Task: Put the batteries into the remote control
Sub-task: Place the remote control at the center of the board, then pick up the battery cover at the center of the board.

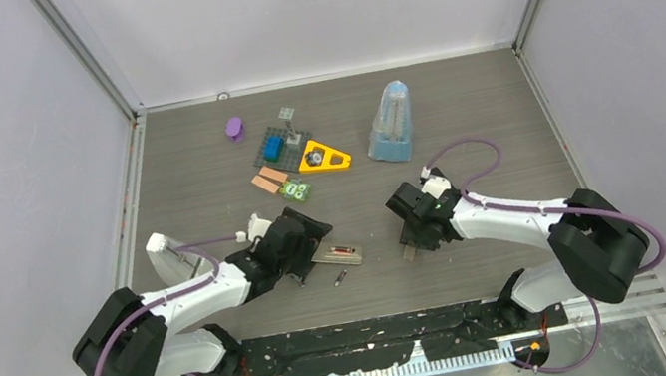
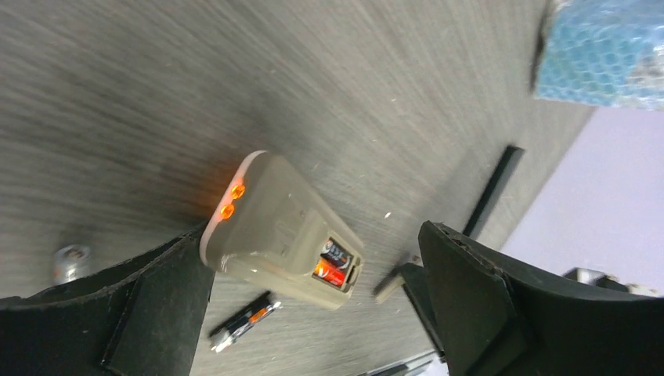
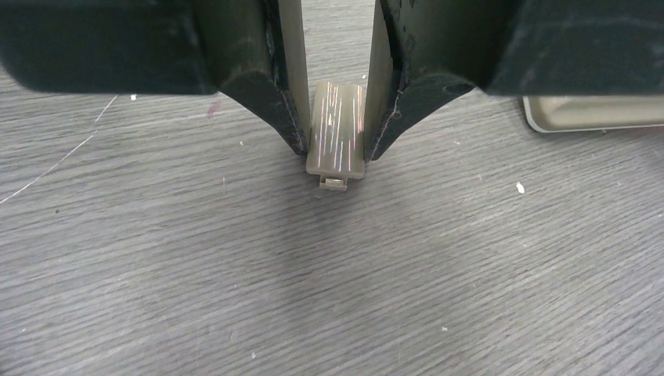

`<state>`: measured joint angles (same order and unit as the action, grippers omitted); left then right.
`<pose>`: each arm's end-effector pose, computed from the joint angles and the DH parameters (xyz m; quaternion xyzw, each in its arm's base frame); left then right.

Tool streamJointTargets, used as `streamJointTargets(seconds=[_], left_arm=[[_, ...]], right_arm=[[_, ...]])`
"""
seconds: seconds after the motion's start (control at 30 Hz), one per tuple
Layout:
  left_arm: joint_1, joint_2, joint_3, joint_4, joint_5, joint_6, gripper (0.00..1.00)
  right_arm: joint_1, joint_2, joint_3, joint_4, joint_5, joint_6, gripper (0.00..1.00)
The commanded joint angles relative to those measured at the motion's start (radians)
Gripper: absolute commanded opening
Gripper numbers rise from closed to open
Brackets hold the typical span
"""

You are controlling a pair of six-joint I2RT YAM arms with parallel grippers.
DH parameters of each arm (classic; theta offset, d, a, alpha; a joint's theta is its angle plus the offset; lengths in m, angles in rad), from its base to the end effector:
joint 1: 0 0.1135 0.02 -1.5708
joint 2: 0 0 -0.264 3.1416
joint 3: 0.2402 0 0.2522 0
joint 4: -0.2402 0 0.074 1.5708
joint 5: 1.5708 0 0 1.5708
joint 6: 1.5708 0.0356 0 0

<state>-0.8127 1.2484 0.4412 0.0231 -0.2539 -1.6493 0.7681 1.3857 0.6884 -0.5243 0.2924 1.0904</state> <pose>0.1618 -0.1579 0.1518 -0.4165 0.8175 -0.3195 0.2370 0.1759 0.1557 0.1601 0.1813 0.9576 0.0518 0.2178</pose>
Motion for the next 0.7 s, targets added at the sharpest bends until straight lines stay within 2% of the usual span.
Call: streamJointTargets(seconds=[0.0, 0.3, 0.43, 0.53, 0.67], left_arm=[[-0.009, -0.020, 0.072, -0.361, 0.003, 0.018, 0.99], [-0.009, -0.086, 0.075, -0.420, 0.024, 0.027, 1.00], [-0.011, -0.120, 0.092, -0.399, 0.026, 0.099, 1.00], [-0.015, -0.148, 0.108, -0.337, 0.037, 0.201, 0.99], [-0.019, -0.195, 0.072, -0.128, 0.109, 0.338, 0.98]], right_arm=[[-0.002, -0.053, -0.003, 0.015, -0.012, 0.028, 0.24], [-0.001, -0.118, -0.006, 0.012, -0.041, 0.036, 0.24], [-0.001, -0.167, 0.000, 0.013, -0.068, 0.047, 0.24], [-0.002, -0.213, 0.004, 0.018, -0.104, 0.068, 0.24], [-0.002, -0.263, 0.007, 0.038, -0.156, 0.110, 0.24]])
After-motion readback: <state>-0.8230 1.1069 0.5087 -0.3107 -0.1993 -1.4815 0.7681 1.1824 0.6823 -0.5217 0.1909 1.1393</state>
